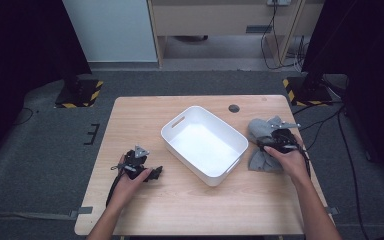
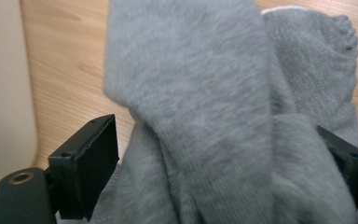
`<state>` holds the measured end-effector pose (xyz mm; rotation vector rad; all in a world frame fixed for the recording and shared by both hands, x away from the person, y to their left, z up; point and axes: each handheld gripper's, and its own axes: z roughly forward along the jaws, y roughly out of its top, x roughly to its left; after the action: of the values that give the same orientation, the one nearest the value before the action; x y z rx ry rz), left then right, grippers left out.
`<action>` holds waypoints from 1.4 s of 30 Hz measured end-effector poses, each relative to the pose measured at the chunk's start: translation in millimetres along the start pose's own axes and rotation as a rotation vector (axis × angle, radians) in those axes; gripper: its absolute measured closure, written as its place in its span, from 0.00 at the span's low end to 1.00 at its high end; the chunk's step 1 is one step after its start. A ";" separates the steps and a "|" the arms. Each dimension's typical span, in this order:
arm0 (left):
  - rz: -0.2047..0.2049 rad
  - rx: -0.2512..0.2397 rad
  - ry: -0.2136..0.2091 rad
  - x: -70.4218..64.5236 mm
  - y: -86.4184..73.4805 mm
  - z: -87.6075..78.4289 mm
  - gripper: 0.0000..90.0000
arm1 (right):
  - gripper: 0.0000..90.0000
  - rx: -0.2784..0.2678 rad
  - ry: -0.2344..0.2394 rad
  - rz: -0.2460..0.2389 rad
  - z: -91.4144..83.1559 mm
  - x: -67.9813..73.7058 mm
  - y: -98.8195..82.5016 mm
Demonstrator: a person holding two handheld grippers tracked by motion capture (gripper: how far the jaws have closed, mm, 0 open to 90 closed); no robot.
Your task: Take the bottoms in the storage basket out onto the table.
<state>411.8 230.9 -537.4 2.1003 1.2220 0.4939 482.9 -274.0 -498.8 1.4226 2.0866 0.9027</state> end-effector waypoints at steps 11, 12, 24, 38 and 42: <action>0.001 0.000 -0.001 0.0 -0.1 -0.1 0.00 | 0.21 -0.052 0.003 -0.005 -24.5 0.6 5.1; 0.002 0.000 -0.001 -0.1 -0.2 -0.2 0.00 | 0.21 -0.056 0.001 -0.007 -27.4 1.8 5.8; 0.005 -0.001 -0.005 -0.4 -0.3 -0.2 0.00 | 0.35 -0.104 -0.001 -0.023 -54.9 1.3 15.6; 0.005 -0.001 -0.006 -1.0 -0.7 -0.6 0.00 | 0.53 -0.198 0.031 -0.049 -69.9 18.2 43.6; 0.007 -0.001 -0.007 -0.9 -0.4 -0.3 0.00 | 0.57 -0.202 0.055 -0.069 -66.9 24.4 49.0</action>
<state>410.9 230.3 -537.4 2.1043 1.2104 0.4900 459.4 -256.4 -417.4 1.2275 2.0059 1.1019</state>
